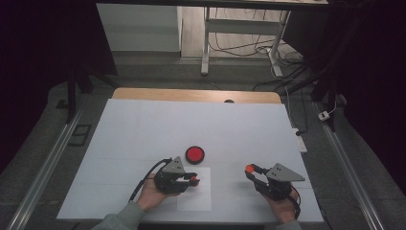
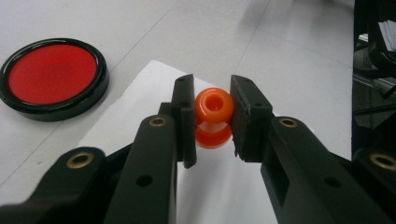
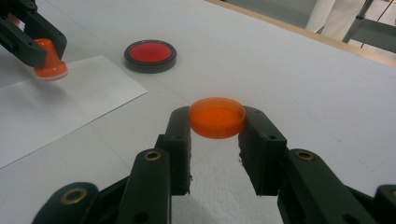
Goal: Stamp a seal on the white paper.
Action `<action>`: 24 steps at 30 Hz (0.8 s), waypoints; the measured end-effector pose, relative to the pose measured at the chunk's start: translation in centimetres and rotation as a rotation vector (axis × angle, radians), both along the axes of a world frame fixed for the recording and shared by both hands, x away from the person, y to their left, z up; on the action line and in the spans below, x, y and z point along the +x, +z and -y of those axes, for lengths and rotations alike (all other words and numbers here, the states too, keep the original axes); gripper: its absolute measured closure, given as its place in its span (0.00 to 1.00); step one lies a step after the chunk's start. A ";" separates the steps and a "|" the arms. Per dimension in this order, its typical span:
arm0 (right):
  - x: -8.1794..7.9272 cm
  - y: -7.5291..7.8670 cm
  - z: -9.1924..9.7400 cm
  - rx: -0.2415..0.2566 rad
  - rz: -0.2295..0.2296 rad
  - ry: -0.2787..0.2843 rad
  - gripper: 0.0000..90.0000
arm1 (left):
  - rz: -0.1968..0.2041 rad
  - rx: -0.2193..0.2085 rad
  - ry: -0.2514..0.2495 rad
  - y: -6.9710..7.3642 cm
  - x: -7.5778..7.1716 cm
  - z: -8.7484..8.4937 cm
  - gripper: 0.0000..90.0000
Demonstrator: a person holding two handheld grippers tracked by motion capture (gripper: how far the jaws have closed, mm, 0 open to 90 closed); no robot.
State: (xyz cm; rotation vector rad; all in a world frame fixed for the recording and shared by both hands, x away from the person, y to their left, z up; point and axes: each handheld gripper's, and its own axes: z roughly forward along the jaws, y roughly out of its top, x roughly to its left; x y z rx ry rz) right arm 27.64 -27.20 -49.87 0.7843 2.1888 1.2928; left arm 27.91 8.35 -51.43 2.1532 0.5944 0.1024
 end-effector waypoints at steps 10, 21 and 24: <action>0.0 0.0 0.0 0.004 -0.001 0.001 0.71 | -0.005 0.021 -0.006 -0.6 0.1 0.5 0.81; 0.0 0.0 0.1 0.004 -0.001 0.001 0.71 | 0.009 0.048 0.004 -0.9 0.0 0.6 0.81; 0.0 0.0 0.1 0.004 -0.002 0.001 0.71 | 0.016 0.062 0.008 -1.0 0.0 0.7 0.81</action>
